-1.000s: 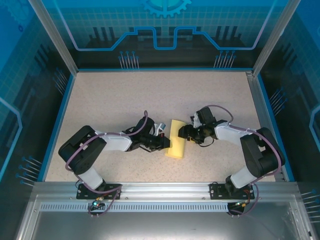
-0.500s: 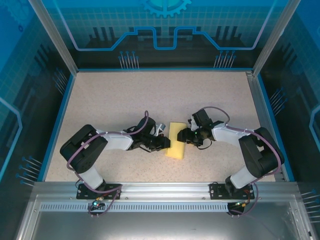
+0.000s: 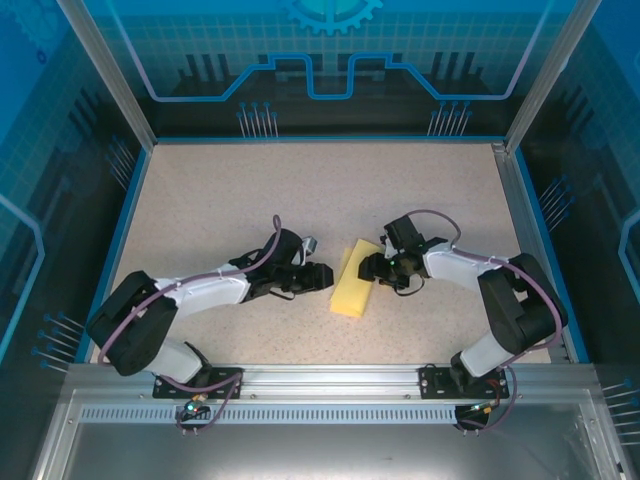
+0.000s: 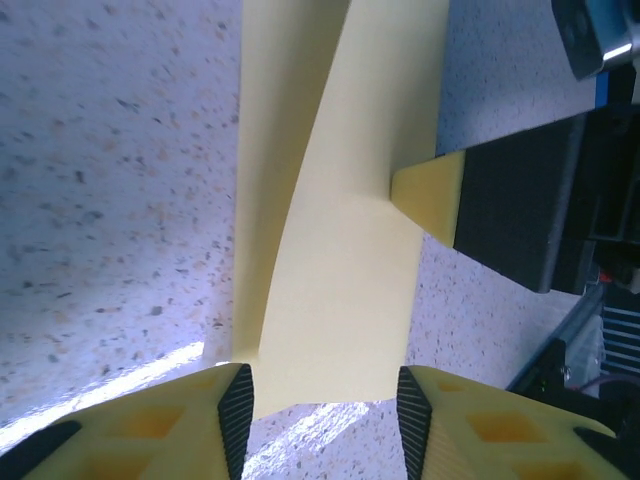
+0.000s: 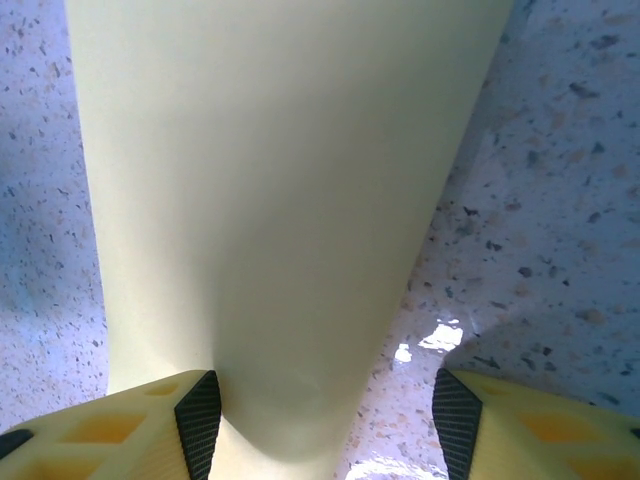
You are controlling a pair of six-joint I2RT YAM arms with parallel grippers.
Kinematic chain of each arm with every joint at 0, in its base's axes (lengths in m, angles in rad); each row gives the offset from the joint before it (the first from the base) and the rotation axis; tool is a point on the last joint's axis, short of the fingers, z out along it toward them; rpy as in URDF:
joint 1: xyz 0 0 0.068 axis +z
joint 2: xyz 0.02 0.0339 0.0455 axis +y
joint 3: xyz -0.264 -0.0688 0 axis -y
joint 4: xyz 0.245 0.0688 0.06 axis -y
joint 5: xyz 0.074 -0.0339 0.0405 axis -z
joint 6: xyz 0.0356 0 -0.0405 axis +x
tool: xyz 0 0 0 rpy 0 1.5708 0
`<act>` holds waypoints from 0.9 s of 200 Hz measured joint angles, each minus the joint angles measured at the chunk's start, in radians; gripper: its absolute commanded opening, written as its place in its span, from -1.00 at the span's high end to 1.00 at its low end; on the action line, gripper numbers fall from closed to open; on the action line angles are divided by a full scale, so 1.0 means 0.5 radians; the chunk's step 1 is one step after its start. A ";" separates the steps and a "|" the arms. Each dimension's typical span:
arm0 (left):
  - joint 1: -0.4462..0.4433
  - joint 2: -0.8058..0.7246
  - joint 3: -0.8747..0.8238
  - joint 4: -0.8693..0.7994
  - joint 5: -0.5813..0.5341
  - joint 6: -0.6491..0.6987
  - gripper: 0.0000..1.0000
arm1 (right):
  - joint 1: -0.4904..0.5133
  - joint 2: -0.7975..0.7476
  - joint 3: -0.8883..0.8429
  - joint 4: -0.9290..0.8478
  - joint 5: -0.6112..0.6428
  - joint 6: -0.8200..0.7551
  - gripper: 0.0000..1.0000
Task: Fold a paper plane with a square sheet of paper (pick it up from the middle)
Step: Fold the square sheet of paper in half at the center of the table.
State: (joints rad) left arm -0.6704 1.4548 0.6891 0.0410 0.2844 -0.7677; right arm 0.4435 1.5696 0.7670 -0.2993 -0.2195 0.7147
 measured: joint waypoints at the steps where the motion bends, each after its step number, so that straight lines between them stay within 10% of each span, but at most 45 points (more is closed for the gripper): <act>1: 0.000 -0.003 0.000 -0.008 -0.005 0.000 0.06 | 0.000 0.002 0.002 -0.002 0.001 -0.001 -0.24; 180: 0.034 -0.026 0.000 -0.149 -0.143 0.037 0.04 | 0.070 0.300 0.417 -0.488 0.062 -0.182 -0.51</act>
State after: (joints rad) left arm -0.6537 1.4418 0.6891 -0.0334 0.2127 -0.7490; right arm 0.4786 1.7195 0.9756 -0.5434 -0.1886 0.6235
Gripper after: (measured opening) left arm 0.478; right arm 0.749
